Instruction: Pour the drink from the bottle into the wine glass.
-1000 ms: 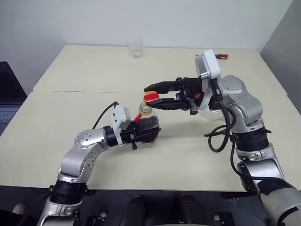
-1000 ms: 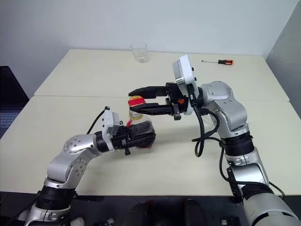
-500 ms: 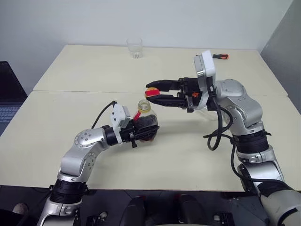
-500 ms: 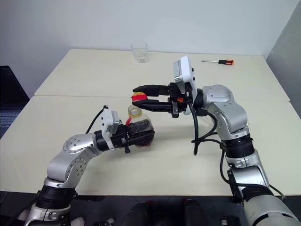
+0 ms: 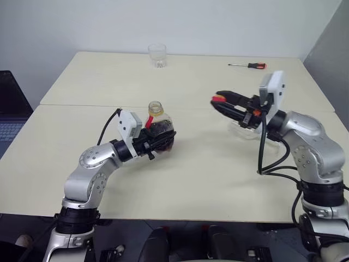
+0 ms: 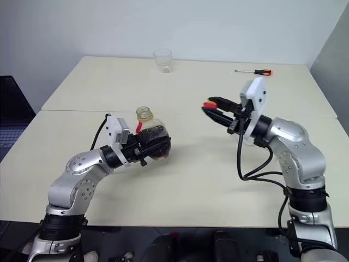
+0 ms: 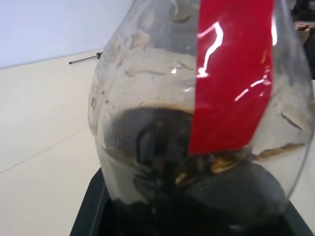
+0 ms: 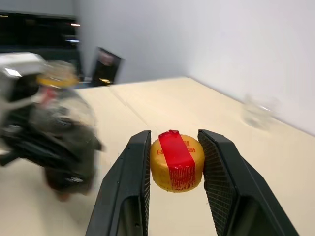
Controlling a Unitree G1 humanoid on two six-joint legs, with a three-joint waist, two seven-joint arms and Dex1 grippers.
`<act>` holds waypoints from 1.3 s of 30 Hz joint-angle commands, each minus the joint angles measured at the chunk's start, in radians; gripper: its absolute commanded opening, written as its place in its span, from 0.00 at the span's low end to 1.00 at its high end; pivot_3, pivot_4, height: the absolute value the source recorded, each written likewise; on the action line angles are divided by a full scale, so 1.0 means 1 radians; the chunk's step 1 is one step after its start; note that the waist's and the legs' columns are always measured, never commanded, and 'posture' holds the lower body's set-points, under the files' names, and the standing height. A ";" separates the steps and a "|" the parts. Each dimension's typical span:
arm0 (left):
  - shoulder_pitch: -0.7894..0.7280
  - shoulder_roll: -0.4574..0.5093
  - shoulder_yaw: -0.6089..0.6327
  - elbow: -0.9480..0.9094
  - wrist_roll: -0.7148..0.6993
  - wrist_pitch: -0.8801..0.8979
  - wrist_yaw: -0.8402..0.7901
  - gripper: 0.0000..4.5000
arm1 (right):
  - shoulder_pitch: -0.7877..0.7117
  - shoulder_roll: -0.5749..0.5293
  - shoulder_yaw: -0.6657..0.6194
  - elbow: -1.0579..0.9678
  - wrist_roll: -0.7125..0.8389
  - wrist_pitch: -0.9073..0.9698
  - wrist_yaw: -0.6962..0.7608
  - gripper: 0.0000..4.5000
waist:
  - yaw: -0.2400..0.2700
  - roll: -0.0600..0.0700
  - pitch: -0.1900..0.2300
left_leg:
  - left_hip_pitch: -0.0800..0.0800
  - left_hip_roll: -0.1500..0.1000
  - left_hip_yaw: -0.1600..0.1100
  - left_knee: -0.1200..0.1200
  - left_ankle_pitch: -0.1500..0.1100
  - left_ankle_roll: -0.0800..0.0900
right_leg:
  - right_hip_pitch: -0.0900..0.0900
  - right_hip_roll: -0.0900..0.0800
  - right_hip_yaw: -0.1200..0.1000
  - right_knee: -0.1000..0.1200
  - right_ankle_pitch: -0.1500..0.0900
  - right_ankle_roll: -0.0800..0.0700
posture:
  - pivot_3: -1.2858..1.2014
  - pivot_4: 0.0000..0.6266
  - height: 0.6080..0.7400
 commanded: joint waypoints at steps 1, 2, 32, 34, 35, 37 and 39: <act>0.000 -0.013 0.000 -0.059 -0.026 -0.006 0.000 0.43 | 0.064 -0.019 -0.106 -0.062 -0.016 0.030 -0.123 0.27 | 0.000 0.000 0.000 | 0.000 0.000 0.001 0.000 0.000 0.000 | 0.000 0.000 0.000 0.000 0.000 0.000 | 0.52 0.24 1.00; 0.000 -0.017 -0.003 -0.059 -0.025 -0.005 0.001 0.43 | 0.082 -0.018 -0.127 -0.067 -0.024 0.038 -0.157 0.27 | 0.000 0.000 0.000 | 0.000 0.000 0.001 0.000 0.000 0.000 | 0.000 0.000 0.000 0.000 0.000 0.000 | 0.52 0.24 1.00; -0.009 -0.024 -0.017 -0.060 -0.027 0.003 -0.017 0.43 | 0.266 0.066 -0.343 0.354 -0.289 -0.132 -0.644 0.27 | -0.002 0.001 0.000 | 0.003 0.000 0.010 0.000 0.000 0.000 | 0.001 0.002 0.003 0.001 0.000 0.001 | 0.52 0.24 1.00; -0.006 -0.021 -0.015 -0.065 -0.028 0.004 -0.016 0.43 | 0.258 0.067 -0.334 0.363 -0.291 -0.138 -0.647 0.27 | -0.003 0.001 0.000 | 0.003 0.000 0.010 0.000 0.000 0.000 | 0.001 0.002 0.003 0.002 0.000 0.001 | 0.52 0.24 1.00; -0.004 -0.019 -0.013 -0.066 -0.028 0.004 -0.016 0.43 | 0.255 0.068 -0.332 0.365 -0.291 -0.140 -0.649 0.27 | -0.003 0.001 0.000 | 0.003 0.000 0.010 0.000 0.000 0.000 | 0.001 0.002 0.003 0.002 0.000 0.001 | 0.52 0.24 1.00; -0.004 -0.016 -0.012 -0.065 -0.029 0.003 -0.016 0.43 | 0.251 0.069 -0.328 0.366 -0.295 -0.144 -0.649 0.43 | -0.003 0.001 0.000 | 0.003 0.000 0.010 0.000 0.000 0.000 | 0.001 0.003 0.003 0.002 0.000 0.001 | 0.52 0.24 1.00; -0.004 -0.014 -0.011 -0.066 -0.029 0.002 -0.015 0.43 | 0.246 0.069 -0.328 0.367 -0.296 -0.145 -0.649 0.56 | -0.002 0.001 0.000 | 0.003 0.000 0.010 0.000 0.000 0.000 | 0.001 0.003 0.003 0.002 0.000 0.001 | 0.52 0.24 1.00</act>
